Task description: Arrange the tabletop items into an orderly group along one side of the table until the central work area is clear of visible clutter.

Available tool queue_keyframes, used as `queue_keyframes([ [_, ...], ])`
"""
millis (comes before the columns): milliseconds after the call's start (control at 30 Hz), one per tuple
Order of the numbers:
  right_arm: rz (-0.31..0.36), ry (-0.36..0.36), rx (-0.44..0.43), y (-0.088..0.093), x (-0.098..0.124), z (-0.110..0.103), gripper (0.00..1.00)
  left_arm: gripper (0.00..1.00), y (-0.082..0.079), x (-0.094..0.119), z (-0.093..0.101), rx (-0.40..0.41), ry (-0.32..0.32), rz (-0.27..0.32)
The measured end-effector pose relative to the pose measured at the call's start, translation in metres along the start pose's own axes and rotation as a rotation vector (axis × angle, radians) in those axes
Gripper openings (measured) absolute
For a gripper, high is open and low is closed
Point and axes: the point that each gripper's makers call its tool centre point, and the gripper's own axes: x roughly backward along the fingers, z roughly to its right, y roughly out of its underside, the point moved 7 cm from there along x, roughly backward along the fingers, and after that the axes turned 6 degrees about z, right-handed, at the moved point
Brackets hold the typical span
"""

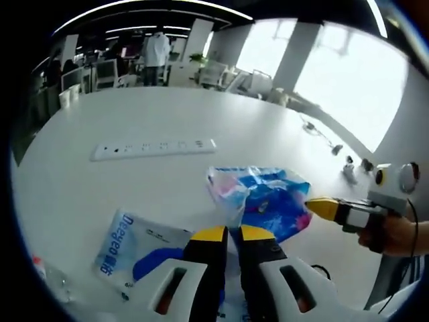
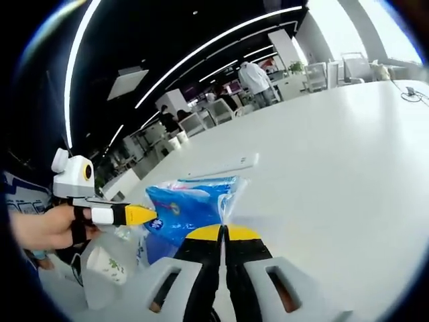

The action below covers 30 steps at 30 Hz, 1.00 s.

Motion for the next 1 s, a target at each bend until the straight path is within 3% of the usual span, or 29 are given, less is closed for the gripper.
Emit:
queue_keyframes([
  [433, 0.045, 0.080, -0.014, -0.003, 0.030, 0.019, 0.00, 0.02, 0.010, -0.013, 0.031, -0.025, 0.055, -0.037],
  [1000, 0.054, 0.183, -0.033, -0.001, 0.058, 0.047, 0.00, 0.02, 0.032, -0.030, 0.066, -0.056, 0.119, -0.097],
])
